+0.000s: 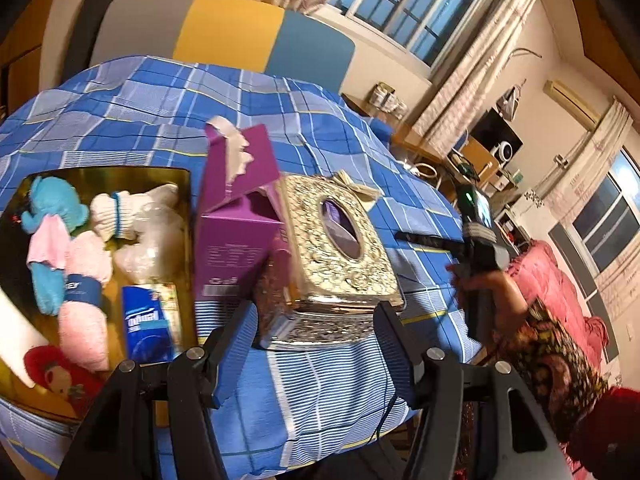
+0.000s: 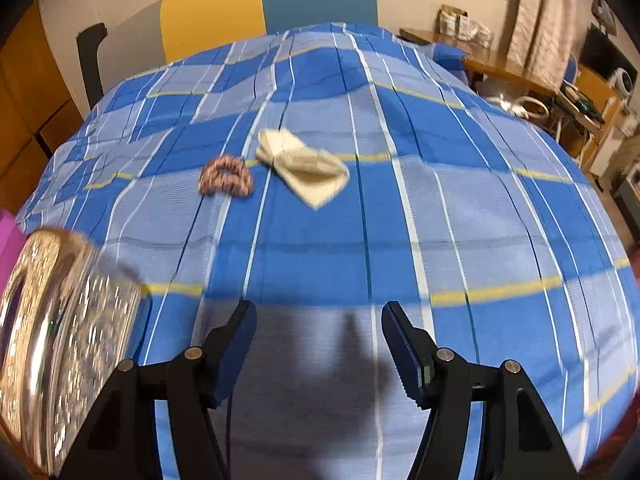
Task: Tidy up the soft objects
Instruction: 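Move the right tool back over the bed to the cream knit glove, then grasp the cream knit glove with the right tool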
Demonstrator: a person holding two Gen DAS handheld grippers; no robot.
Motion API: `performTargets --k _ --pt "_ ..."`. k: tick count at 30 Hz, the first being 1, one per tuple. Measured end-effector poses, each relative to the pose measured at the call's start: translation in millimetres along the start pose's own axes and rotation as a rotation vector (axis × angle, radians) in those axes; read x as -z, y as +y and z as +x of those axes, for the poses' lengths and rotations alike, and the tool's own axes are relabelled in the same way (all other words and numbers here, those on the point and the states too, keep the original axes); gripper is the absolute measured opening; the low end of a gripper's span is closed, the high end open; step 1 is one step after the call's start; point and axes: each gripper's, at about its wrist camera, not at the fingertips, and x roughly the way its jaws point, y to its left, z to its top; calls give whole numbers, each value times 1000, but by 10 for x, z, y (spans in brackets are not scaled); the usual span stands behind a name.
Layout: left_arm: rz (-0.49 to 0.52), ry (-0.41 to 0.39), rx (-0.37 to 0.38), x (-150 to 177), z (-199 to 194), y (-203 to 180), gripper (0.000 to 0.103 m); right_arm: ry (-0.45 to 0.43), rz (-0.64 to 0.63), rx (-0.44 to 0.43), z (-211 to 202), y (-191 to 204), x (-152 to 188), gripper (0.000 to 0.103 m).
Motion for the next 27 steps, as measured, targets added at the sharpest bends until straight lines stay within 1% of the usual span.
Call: performTargets --k 1,2,5,7,8,9,10,13,15,16,18,19,20,21,23,25,27 --pt "3 5 1 -10 21 -17 61 -19 -12 -1 28 4 -101 66" --pt "6 14 6 -22 49 -53 61 -38 -30 -2 51 22 -209 69" --pt "11 23 10 -57 95 -132 61 -71 -73 -32 196 120 -533 82" --pt "16 27 9 -80 118 -166 61 -77 -75 -23 348 138 -731 82" --pt "18 27 5 -95 123 -186 61 -64 -67 3 460 139 -841 82" --pt "20 29 3 -106 133 -197 61 -34 -52 25 595 133 -936 82" --pt "18 34 3 -128 142 -210 61 -11 -37 30 696 125 -995 82" --pt "14 38 2 -188 172 -228 61 17 -26 14 962 125 -1088 78" --pt "13 38 6 -227 181 -247 61 46 -55 0 1120 163 -1104 73" --pt "14 35 10 -249 184 -262 61 64 -70 -2 1185 180 -1104 73" --pt "18 35 15 -301 212 -278 61 80 -101 28 1285 195 -1095 71" --pt "19 37 18 -310 222 -287 61 59 -101 13 1281 181 -1095 68" --pt "20 38 22 -323 236 -304 61 54 -93 -2 1276 160 -1097 62" --pt "23 40 25 -333 249 -320 61 51 -91 0 1263 153 -1098 53" --pt "28 51 27 -348 282 -358 61 48 -100 1 1221 144 -1084 46" --pt "35 61 30 -381 307 -410 61 49 -97 1 1156 123 -1035 43" --pt "49 68 26 -439 323 -466 61 53 -54 -4 1069 73 -972 39"
